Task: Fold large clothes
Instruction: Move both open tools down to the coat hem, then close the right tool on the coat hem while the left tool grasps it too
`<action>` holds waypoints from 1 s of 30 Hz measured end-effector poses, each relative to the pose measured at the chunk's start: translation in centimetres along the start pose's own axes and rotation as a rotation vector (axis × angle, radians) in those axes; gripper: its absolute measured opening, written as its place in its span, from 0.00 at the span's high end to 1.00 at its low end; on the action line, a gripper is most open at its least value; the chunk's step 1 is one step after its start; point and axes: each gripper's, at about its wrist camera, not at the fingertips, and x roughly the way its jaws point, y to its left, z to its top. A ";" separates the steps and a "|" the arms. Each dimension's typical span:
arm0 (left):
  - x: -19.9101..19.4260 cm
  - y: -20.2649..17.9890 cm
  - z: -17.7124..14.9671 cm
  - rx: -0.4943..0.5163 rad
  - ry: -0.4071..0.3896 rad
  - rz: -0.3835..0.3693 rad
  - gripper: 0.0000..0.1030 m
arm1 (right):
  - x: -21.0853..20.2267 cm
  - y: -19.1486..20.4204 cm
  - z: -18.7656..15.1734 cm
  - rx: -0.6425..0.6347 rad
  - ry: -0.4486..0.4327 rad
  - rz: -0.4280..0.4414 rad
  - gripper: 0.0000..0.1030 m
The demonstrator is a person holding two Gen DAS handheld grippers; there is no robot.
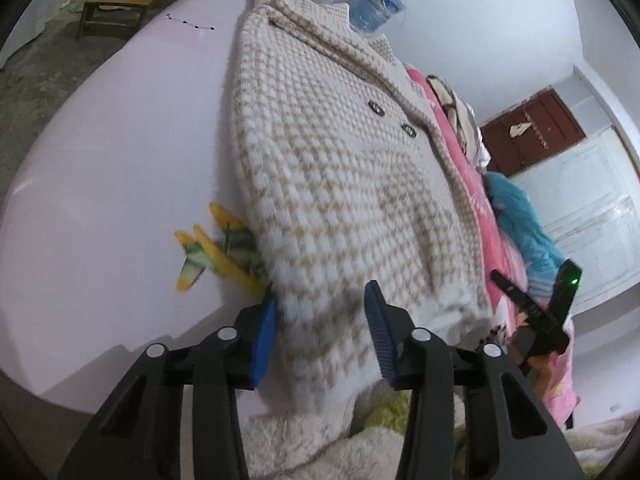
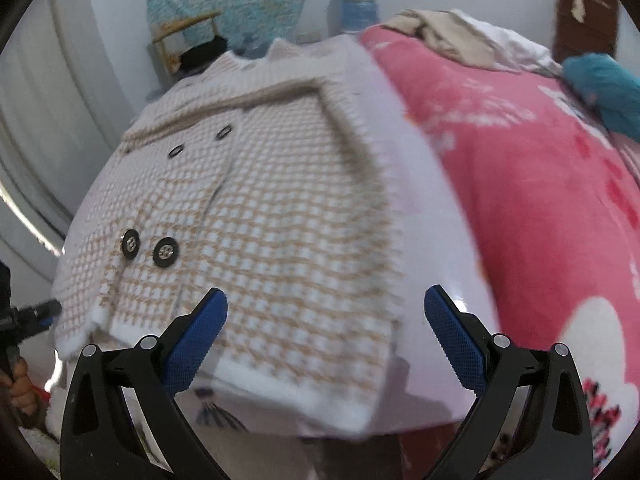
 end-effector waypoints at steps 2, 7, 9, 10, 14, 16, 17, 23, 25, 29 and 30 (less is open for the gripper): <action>0.0 -0.1 -0.4 0.015 0.006 0.027 0.68 | 0.1 -1.4 -0.1 0.040 0.015 -0.003 0.15; 0.4 -0.7 -0.5 0.055 0.013 0.077 0.69 | 1.7 -3.3 -0.7 0.133 0.076 0.048 0.39; 0.4 -0.7 -0.6 0.064 0.014 0.084 0.69 | 2.2 -3.5 -0.8 0.151 0.081 0.082 0.46; 0.4 -0.6 -0.6 0.065 0.013 0.087 0.69 | 2.5 -3.6 -0.7 0.158 0.083 0.086 0.46; 0.4 -0.8 -0.6 0.070 0.011 0.098 0.69 | 2.9 -3.7 -1.1 0.197 0.103 0.130 0.60; 0.5 -1.0 -0.7 0.083 0.009 0.112 0.69 | 3.1 -3.5 -1.7 0.220 0.119 0.153 0.61; 0.5 -1.2 -0.7 0.090 0.007 0.120 0.69 | 3.4 -3.4 -1.7 0.227 0.122 0.161 0.61; 0.9 -2.0 -0.9 0.119 -0.004 0.172 0.69 | 2.8 -2.8 -3.1 0.253 0.108 0.190 0.71; 1.1 -2.6 -1.0 0.151 -0.014 0.218 0.72 | 3.0 -2.7 -3.2 0.257 0.111 0.197 0.83; 1.2 -4.2 -1.6 0.238 -0.050 0.327 0.90 | 1.8 -2.5 -3.5 0.248 0.074 0.192 0.91; 0.9 -4.5 -1.6 0.253 -0.064 0.341 0.92 | 1.1 -2.6 -3.4 0.248 0.055 0.198 0.92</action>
